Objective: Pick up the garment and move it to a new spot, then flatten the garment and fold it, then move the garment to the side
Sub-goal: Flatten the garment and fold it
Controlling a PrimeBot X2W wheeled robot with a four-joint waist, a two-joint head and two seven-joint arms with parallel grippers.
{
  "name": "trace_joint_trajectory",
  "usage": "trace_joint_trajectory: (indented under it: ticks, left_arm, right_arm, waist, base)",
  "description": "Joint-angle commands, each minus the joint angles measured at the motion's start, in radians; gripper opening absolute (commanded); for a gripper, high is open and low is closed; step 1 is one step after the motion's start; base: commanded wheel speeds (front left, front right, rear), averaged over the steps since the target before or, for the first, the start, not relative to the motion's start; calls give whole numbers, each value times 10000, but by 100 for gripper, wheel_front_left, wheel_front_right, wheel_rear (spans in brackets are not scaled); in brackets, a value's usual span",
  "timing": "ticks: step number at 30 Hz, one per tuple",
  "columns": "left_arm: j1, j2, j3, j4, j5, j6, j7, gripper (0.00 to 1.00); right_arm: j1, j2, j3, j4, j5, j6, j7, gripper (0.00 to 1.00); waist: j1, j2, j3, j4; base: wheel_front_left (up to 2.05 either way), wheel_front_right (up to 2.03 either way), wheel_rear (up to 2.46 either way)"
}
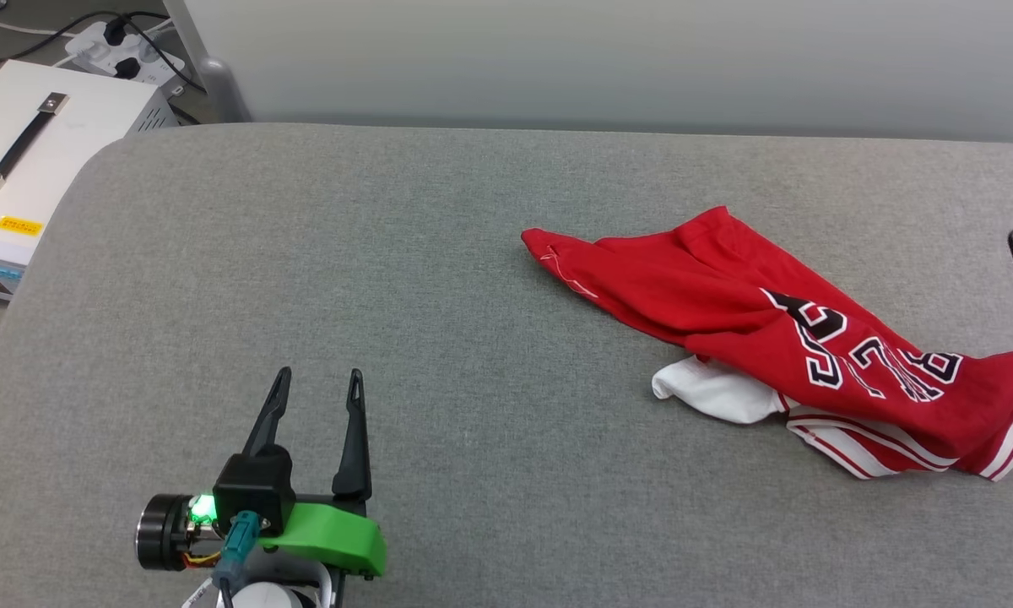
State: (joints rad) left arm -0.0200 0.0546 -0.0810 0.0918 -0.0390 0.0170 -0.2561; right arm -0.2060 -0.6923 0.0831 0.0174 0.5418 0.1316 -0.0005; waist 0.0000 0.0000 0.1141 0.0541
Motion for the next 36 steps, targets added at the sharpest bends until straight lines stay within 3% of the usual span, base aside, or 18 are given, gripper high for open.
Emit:
trace_joint_trajectory:
  ticks: [1, 5, 9, 12, 13, 21, 26, 36]
  left_arm:
    - [109, -43, 26, -4, 90, -58, -57, 100]
    - [39, -43, -21, -25, 91, -92, -57, 100]
    - [-57, -43, -74, -66, 63, -86, -57, 100]
    - [-152, -43, -159, -79, 15, -55, -57, 100]
    - [-285, -43, -235, -81, -51, -15, -57, 100]
    - [-633, -43, -460, -129, -279, 151, -57, 100]
    - [-909, -43, -618, -169, -423, 267, -57, 100]
    - [-1342, -43, -751, -147, -595, 434, -57, 100]
  right_arm:
    - [11, 134, -61, -427, -169, -9, 108, 100]
    - [-415, 369, 435, -1730, -247, -9, 807, 100]
    - [-1161, 192, 1737, -2373, 6, -9, 1948, 100]
    - [-1907, -192, 3232, -2358, 496, -9, 3209, 100]
    - [-2748, -390, 4601, -2190, 1050, -9, 4500, 100]
    - [-4307, -541, 7376, -1346, 2169, -9, 7220, 100]
    - [-5031, -422, 8312, -307, 2385, -9, 7740, 100]
    - [-5685, -242, 9828, 2073, 2409, -9, 7440, 100]
  waist:
    - [0, 0, 9, 35]
    - [0, 0, 88, 144]
    - [0, 0, 247, 267]
    - [0, 0, 409, 400]
    - [0, 0, 624, 559]
    - [0, 0, 1298, 991]
    - [0, 0, 1814, 1226]
    - [0, 0, 2354, 1464]
  base:
    - [0, 0, 0]
    - [0, 0, 0]
    - [0, 0, 0]
    - [0, 0, 0]
    - [0, 0, 0]
    - [0, 0, 0]
    - [0, 0, 0]
    - [0, 0, 0]
